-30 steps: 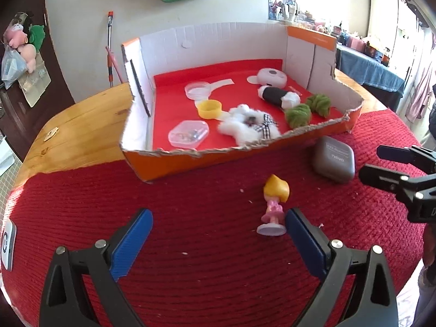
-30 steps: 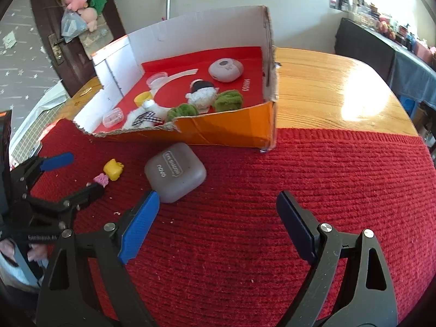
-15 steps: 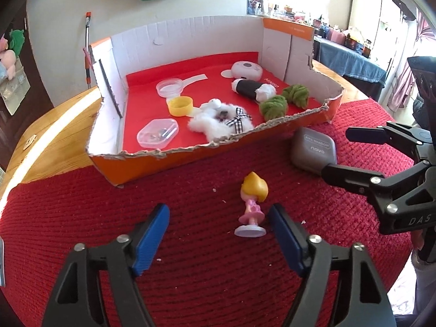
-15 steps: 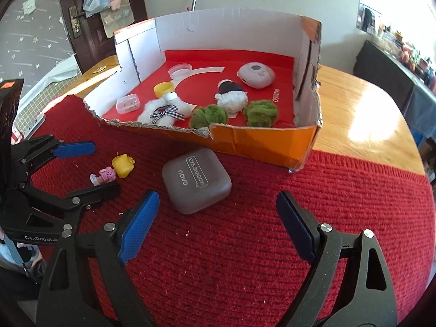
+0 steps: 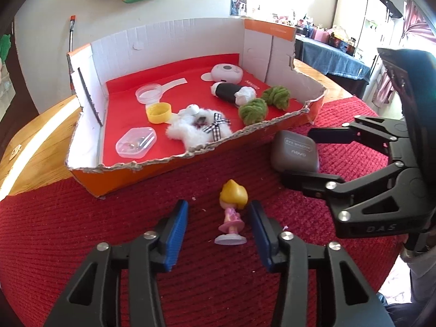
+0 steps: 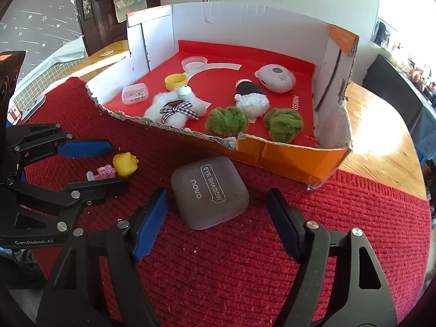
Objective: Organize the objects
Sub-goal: 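Grasp the pink-and-yellow doll with the left gripper while the right gripper grasps the grey eye-shadow case, then carry the doll with the left gripper while the right gripper carries the grey case into the box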
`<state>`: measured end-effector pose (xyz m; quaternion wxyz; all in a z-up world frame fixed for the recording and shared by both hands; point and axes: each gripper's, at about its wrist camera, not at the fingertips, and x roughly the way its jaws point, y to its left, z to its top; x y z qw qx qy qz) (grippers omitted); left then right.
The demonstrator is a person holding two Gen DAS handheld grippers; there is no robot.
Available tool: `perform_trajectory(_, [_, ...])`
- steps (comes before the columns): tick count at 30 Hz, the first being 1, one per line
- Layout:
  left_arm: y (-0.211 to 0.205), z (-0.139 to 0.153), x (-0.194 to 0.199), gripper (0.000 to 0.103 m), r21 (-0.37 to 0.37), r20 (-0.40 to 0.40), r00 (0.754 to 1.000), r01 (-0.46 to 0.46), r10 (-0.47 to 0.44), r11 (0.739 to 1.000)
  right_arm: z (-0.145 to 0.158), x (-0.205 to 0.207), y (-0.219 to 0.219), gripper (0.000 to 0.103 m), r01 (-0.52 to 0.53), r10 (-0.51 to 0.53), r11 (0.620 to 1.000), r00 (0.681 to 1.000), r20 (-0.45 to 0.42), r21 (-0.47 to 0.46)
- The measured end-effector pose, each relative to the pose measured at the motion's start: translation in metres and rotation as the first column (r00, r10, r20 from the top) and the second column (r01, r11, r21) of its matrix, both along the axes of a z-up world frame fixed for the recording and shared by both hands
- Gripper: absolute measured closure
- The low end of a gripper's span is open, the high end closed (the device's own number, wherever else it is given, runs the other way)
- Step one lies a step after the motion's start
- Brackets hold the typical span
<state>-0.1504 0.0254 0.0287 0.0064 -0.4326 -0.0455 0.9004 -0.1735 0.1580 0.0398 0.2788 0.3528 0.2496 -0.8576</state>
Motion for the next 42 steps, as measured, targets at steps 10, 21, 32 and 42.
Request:
perform_trajectory(10, [-0.002,0.001,-0.001,0.080,0.075,-0.010,0.999,0.032,-0.031,0.997,-0.003,0.004,-0.006,0.048,-0.032,0.032,0.999,0.999,-0.005,0.005])
perform_trajectory(21, [-0.004,0.005,0.005,0.082,0.096,-0.023,1.000,0.022,-0.020,0.995,-0.001,0.017,-0.004,0.049,-0.037,0.036,0.999,0.999,-0.017,-0.040])
perform_trajectory(32, [0.000,0.026,0.020,0.082,0.084,-0.094,0.995,0.034,-0.026,0.996,0.016,0.037,-0.006,0.049,-0.052,0.049,0.996,0.998,-0.043,-0.073])
perform_trajectory(42, [-0.006,0.029,0.026,0.082,0.095,-0.101,0.995,0.017,-0.007,0.995,0.015,0.043,-0.008,0.048,-0.053,0.050,0.996,0.998,-0.041,-0.071])
